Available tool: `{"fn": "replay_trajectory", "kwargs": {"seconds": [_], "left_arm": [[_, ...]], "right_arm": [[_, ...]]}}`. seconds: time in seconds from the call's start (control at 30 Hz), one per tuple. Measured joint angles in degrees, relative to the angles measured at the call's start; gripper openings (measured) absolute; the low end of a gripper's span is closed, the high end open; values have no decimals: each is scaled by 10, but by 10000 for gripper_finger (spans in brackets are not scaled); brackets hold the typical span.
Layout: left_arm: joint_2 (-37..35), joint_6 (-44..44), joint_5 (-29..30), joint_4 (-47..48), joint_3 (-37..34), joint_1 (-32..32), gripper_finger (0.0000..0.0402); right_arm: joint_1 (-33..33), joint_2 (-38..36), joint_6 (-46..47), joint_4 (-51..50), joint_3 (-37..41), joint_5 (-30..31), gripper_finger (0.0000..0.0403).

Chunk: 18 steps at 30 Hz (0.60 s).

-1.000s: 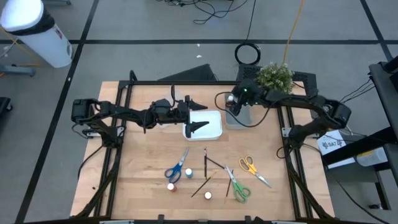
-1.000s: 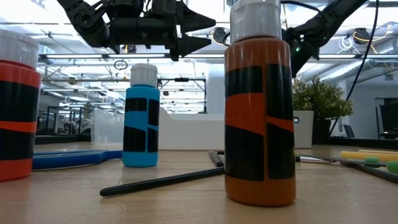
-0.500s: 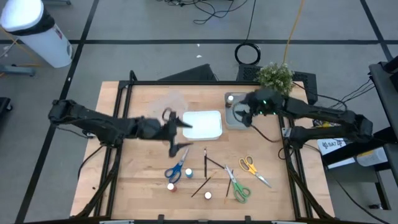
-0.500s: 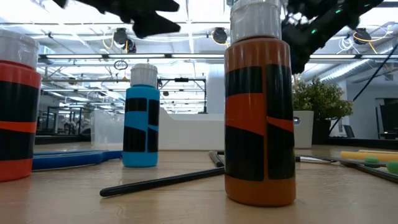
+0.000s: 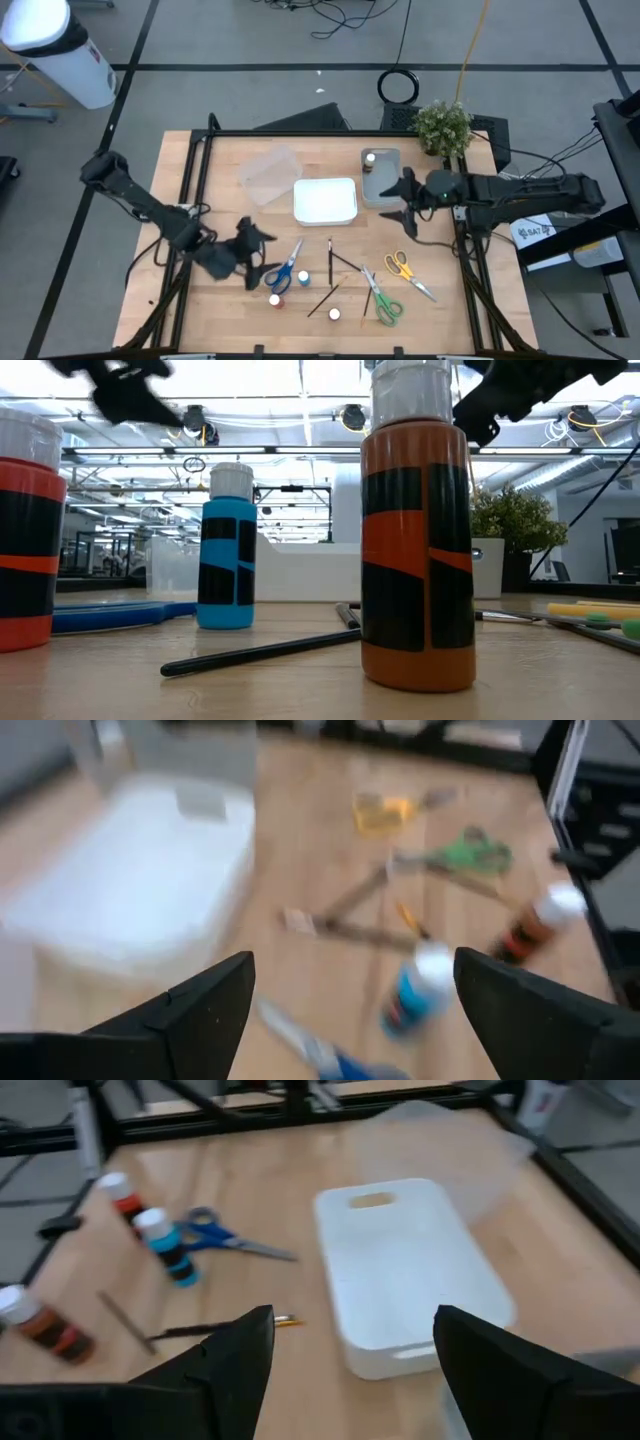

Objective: Pick & Place Paint Supplies
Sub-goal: Put the left orange paint bottle in the gray bin

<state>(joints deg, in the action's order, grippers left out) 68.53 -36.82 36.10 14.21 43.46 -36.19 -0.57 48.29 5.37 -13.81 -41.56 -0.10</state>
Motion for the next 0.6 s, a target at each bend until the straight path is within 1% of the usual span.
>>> {"fn": "replay_trajectory", "kwargs": {"seconds": [0.13,0.23,0.37,0.5,0.6], "left_arm": [[2,-212,-5,96,0,-66,349],[26,-335,-4,123,0,-117,349],[77,-448,0,125,0,-182,349],[161,-553,-6,118,0,-225,349],[237,-588,-40,73,0,-239,349]], "right_arm": [[41,6,0,19,0,0,258],[65,9,-3,33,0,0,258],[87,9,-12,50,0,0,258],[104,9,-23,70,0,0,258],[116,9,-39,84,0,0,258]]}}
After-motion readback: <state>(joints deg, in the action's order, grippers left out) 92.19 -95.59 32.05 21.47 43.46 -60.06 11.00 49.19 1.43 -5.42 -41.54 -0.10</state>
